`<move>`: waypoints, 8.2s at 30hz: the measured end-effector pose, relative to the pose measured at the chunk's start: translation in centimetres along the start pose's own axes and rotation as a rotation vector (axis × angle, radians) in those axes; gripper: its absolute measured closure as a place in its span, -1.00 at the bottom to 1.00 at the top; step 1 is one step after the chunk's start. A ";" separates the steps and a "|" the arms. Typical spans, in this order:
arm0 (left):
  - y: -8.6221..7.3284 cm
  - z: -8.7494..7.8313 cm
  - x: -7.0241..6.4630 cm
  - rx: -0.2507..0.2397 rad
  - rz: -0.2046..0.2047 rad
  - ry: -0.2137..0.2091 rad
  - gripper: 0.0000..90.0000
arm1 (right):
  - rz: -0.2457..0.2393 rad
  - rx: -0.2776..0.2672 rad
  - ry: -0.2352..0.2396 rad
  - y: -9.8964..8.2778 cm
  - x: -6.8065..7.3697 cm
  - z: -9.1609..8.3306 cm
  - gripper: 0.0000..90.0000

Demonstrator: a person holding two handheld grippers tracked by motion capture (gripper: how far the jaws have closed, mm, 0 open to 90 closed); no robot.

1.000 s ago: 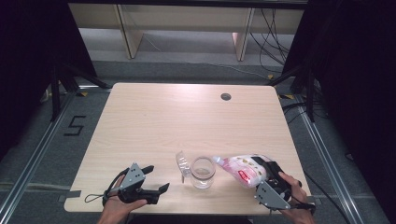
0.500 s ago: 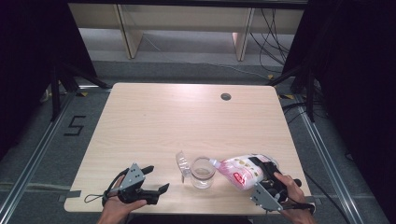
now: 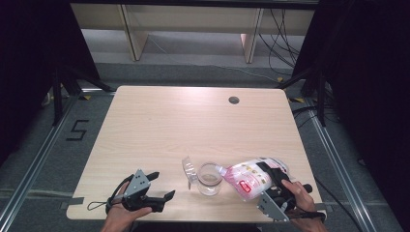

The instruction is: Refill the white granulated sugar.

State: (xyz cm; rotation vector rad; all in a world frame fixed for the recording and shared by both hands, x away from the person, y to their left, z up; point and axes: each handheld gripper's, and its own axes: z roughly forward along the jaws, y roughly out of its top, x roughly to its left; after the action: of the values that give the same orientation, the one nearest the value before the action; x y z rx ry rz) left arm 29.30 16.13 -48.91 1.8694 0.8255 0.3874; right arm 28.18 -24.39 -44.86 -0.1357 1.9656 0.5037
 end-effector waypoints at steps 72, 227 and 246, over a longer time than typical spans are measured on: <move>-0.1 -0.1 0.0 0.013 0.005 0.004 -0.66 | -0.448 0.144 -0.059 2.4 -0.7 1.0 0.06; 0.0 0.2 -0.1 0.005 0.013 -0.004 -0.66 | -0.664 0.214 -0.063 4.3 -1.9 0.7 0.20; -0.1 0.2 -0.1 0.014 0.010 0.006 -0.66 | -0.635 0.208 -0.072 4.3 -1.7 0.5 0.21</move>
State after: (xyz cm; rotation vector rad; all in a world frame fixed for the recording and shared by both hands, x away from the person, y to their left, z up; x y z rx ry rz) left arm 29.30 15.90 -49.05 1.8867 0.8251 0.3942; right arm 28.03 -20.51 -42.30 -0.5773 1.7667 -0.1087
